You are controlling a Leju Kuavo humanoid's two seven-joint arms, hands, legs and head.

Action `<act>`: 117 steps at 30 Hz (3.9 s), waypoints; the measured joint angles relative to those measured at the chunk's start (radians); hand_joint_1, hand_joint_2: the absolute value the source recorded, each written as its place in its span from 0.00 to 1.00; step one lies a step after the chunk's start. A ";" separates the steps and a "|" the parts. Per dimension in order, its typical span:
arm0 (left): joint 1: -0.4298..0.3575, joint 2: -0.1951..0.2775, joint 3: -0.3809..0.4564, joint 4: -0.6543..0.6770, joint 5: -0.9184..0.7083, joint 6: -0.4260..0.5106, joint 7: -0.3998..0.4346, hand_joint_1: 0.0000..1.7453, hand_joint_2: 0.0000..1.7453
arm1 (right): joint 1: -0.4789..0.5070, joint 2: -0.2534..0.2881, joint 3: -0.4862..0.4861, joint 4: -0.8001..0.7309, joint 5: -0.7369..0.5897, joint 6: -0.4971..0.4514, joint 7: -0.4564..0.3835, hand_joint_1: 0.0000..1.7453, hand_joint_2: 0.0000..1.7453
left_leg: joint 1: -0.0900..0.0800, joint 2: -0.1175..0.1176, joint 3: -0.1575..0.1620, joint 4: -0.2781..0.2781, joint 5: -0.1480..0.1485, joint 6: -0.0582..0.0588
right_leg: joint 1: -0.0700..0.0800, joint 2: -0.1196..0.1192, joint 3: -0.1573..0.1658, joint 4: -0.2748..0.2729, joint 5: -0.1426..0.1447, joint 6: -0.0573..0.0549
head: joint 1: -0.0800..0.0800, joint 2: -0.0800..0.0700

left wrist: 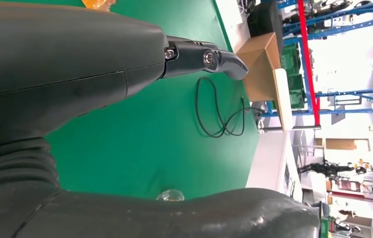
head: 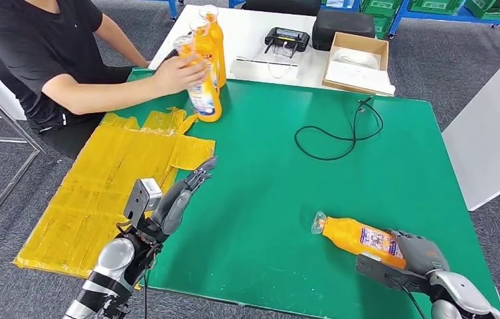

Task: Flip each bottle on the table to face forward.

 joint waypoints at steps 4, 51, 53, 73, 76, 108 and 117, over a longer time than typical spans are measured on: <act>0.014 0.000 0.003 -0.006 0.003 -0.014 -0.030 0.00 0.00 | 0.025 0.030 -0.047 -0.032 -0.206 -0.039 -0.042 1.00 1.00 | 0.001 -0.001 -0.002 0.000 0.001 0.000 | 0.001 -0.001 0.008 0.000 0.001 0.000 | 0.001 0.000; 0.090 -0.152 -0.103 -0.254 0.157 -0.006 0.124 0.00 1.00 | 0.079 0.566 0.286 -0.409 -0.257 -0.198 -0.083 1.00 1.00 | 0.002 0.004 -0.009 0.000 0.003 -0.002 | 0.001 0.002 0.000 0.002 0.003 -0.004 | 0.000 0.000; 0.090 -0.152 -0.107 -0.257 0.163 -0.006 0.125 0.00 1.00 | 0.077 0.553 0.308 -0.409 -0.259 -0.202 -0.089 1.00 1.00 | 0.002 0.004 -0.009 0.000 0.003 -0.002 | 0.001 0.002 0.000 0.002 0.003 -0.004 | 0.000 0.000; 0.095 -0.151 -0.134 -0.258 0.219 -0.017 0.134 0.41 1.00 | 0.002 0.496 0.411 -0.389 -0.278 -0.219 -0.092 1.00 1.00 | 0.002 0.004 -0.009 0.000 0.003 -0.002 | 0.002 0.002 0.000 0.002 0.003 -0.004 | 0.000 0.000; 0.095 -0.151 -0.136 -0.258 0.220 -0.021 0.131 0.56 1.00 | -0.006 0.494 0.418 -0.383 -0.280 -0.220 -0.092 1.00 1.00 | 0.002 0.004 -0.009 0.000 0.003 -0.002 | 0.002 0.002 0.000 0.002 0.003 -0.004 | 0.000 0.000; 0.124 -0.141 -0.100 -0.303 -0.122 0.056 -0.015 1.00 1.00 | 0.097 0.479 0.408 -0.436 -0.244 -0.291 -0.097 0.00 1.00 | 0.002 0.003 -0.010 -0.001 0.003 -0.002 | 0.002 0.001 -0.001 0.002 0.003 -0.004 | 0.000 0.000; 0.140 -0.132 0.030 -0.324 -0.415 0.169 -0.082 1.00 1.00 | 0.186 0.464 0.374 -0.601 -0.274 -0.315 -0.117 0.00 1.00 | 0.002 0.004 -0.010 -0.001 0.003 -0.002 | 0.002 0.001 -0.002 0.002 0.003 -0.004 | 0.000 0.000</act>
